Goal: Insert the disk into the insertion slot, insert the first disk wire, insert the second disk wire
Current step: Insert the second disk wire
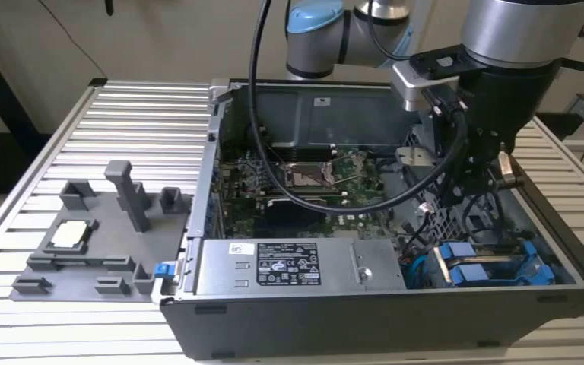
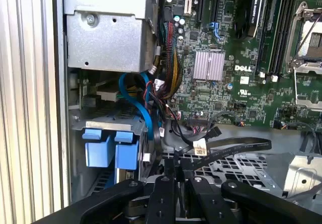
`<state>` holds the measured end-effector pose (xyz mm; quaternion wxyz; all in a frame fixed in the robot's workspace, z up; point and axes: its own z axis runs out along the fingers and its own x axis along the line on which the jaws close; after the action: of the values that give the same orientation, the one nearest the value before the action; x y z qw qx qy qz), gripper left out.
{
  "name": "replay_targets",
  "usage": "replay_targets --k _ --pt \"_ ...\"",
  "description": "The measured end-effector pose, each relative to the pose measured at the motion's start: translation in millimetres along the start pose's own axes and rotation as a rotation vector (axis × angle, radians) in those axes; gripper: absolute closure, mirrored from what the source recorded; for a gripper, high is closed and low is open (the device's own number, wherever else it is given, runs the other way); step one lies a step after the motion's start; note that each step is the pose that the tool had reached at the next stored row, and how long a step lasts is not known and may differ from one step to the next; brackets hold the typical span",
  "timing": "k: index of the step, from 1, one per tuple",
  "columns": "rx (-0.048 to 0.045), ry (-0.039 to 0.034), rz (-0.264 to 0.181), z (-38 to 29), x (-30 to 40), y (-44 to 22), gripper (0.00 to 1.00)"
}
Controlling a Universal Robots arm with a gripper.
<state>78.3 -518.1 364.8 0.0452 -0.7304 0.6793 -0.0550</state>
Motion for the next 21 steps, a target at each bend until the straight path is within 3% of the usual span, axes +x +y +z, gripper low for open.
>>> replay_targets --k 11,21 --pt "-0.0699 -0.0054 0.0 3.3 20.9 -19.8 0.84" --pt "-0.0979 -0.0074 -0.001 5.9 38.3 -35.1 0.84"
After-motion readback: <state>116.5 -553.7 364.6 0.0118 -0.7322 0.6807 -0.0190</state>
